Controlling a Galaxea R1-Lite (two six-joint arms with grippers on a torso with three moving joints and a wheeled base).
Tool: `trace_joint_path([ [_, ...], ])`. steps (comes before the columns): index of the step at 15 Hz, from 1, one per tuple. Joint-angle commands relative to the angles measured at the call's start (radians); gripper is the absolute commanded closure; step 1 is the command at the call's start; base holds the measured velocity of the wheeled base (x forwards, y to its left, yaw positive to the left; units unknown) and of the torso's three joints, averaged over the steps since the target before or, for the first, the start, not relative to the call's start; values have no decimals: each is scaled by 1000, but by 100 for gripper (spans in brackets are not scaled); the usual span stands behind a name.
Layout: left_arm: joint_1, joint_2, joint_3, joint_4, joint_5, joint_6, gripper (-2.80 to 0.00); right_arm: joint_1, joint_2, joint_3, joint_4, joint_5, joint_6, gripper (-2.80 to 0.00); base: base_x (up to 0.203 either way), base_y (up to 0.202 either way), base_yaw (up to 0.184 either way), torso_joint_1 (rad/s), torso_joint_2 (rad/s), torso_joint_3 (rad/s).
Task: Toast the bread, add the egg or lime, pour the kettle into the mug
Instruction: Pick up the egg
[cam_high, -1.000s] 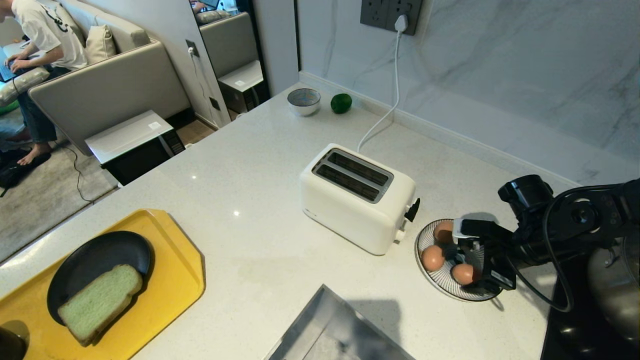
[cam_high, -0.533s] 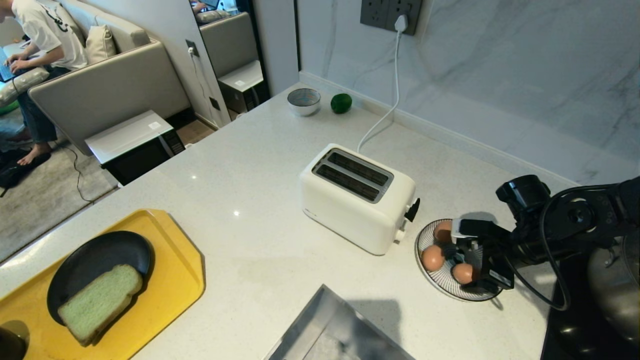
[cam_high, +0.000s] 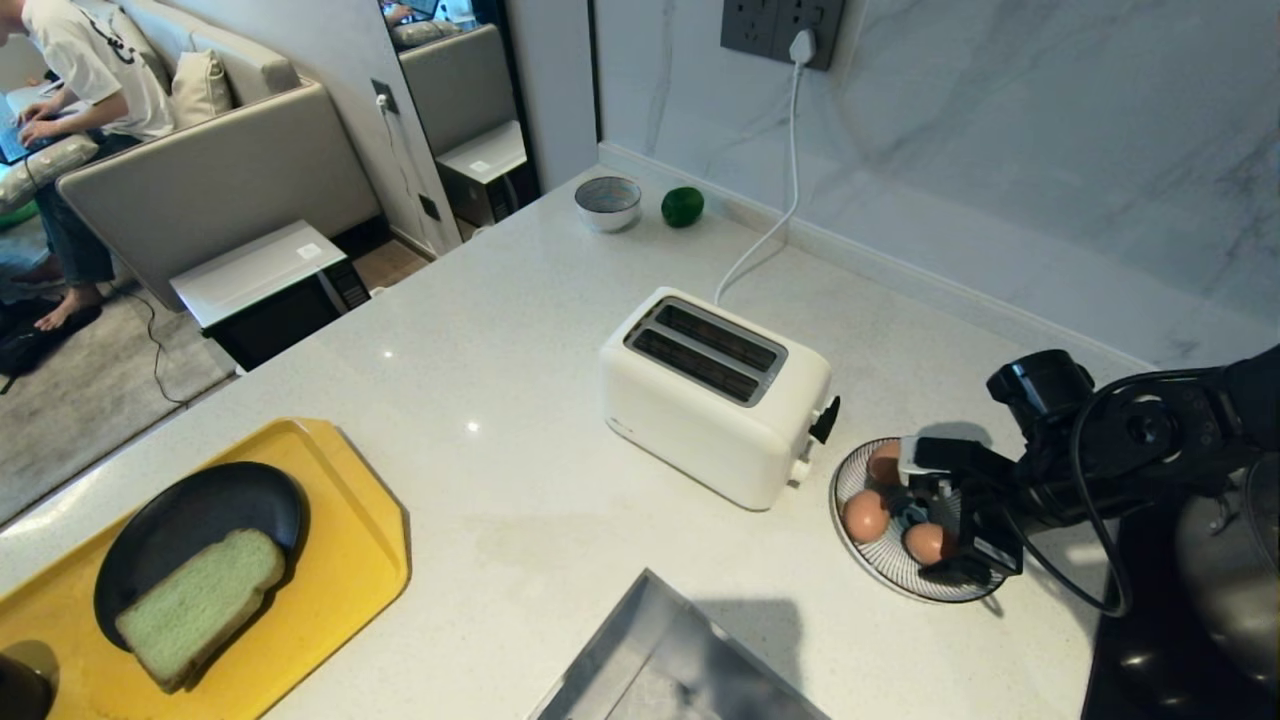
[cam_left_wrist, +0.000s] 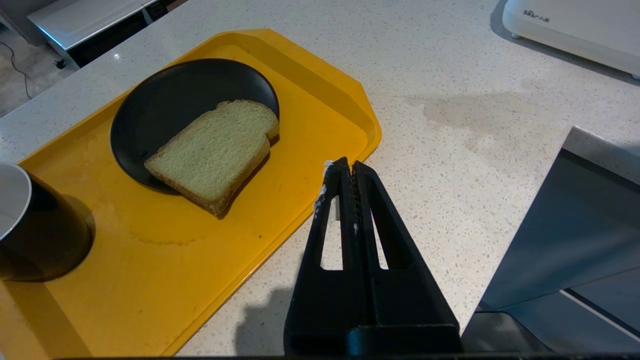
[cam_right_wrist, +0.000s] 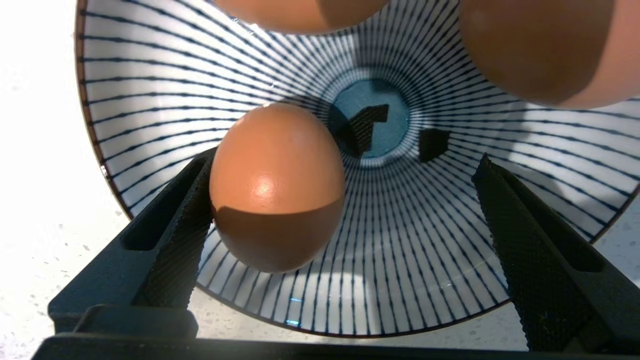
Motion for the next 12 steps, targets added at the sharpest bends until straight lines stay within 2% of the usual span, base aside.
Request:
trace_joint_path([
  [1,0,1,0,0,1,0,0,0,6,-3,1,1,-5,-280,0,0,0,0,0,0],
  [12,0,1,0,0,1,1,0,-11,-6,5,3,1,-4,-280,0,0,0,0,0,0],
])
